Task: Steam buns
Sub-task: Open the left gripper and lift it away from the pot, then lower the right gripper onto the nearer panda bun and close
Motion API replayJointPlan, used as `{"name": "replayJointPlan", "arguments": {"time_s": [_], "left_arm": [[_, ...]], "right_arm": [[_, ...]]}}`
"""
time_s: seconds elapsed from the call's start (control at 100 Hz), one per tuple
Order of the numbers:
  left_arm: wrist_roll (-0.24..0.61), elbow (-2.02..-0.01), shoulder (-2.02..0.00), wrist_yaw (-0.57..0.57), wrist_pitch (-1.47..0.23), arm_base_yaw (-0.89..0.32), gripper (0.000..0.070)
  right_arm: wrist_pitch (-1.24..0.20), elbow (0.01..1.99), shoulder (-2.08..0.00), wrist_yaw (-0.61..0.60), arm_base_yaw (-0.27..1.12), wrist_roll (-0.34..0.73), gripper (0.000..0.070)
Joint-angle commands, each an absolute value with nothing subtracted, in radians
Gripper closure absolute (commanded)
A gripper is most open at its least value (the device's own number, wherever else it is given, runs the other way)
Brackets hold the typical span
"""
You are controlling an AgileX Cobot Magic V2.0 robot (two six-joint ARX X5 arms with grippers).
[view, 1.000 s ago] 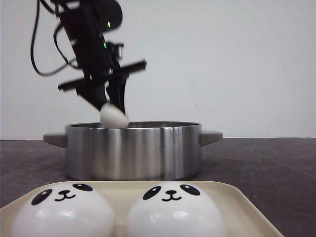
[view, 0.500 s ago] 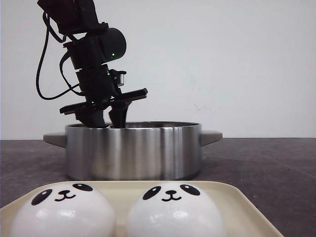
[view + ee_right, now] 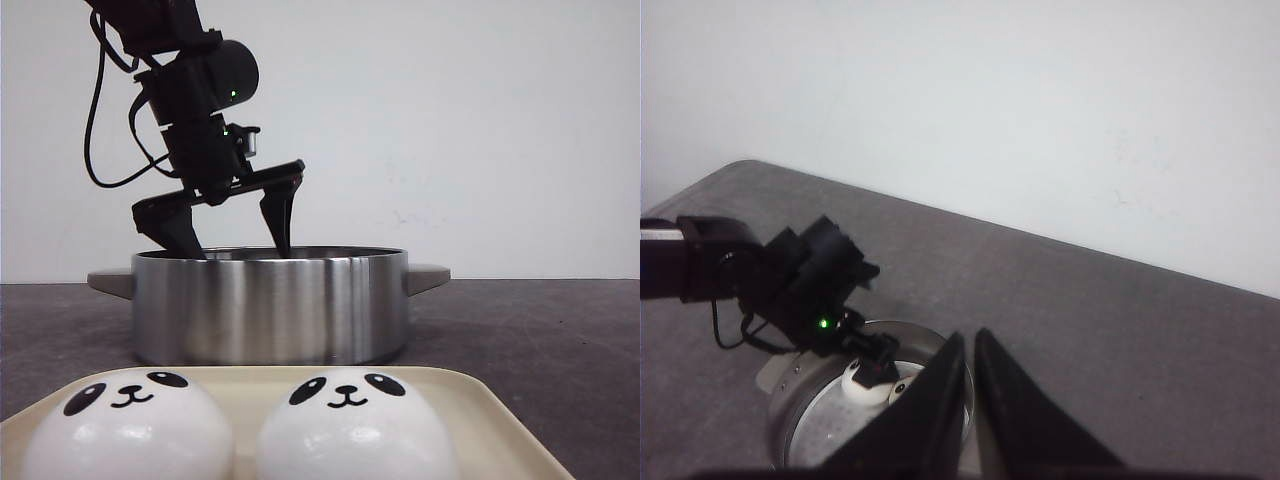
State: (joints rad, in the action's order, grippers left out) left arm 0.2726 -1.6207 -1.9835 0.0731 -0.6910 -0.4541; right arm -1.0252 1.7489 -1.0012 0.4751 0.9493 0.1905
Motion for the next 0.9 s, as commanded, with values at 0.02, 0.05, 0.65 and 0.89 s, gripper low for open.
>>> {"name": "replayJointPlan", "arguments": {"time_s": [0.02,0.05,0.65,0.89], "left_arm": [[0.267,-1.66,-2.011,0.072,-0.704,-0.458,0.0062],[0.267,-1.674,-2.011,0.072,-0.72,-0.458,0.0063],[0.266,-1.752,-1.437,-0.039,-0.827,-0.528,0.0064],[0.218,-1.752,-1.206,-0.088,-0.965,-0.53,0.0063]], "right_arm": [[-1.03,1.764,-1.011,0.479,0.961,0.207,0.0691],[-1.035,1.764,-1.011,0.479,0.961,0.211,0.0691],[-1.015,1.367,-1.129,0.272,0.958,0.493,0.0691],[-0.972,1.209,-1.237,0.053,0.96,0.62,0.0465]]}}
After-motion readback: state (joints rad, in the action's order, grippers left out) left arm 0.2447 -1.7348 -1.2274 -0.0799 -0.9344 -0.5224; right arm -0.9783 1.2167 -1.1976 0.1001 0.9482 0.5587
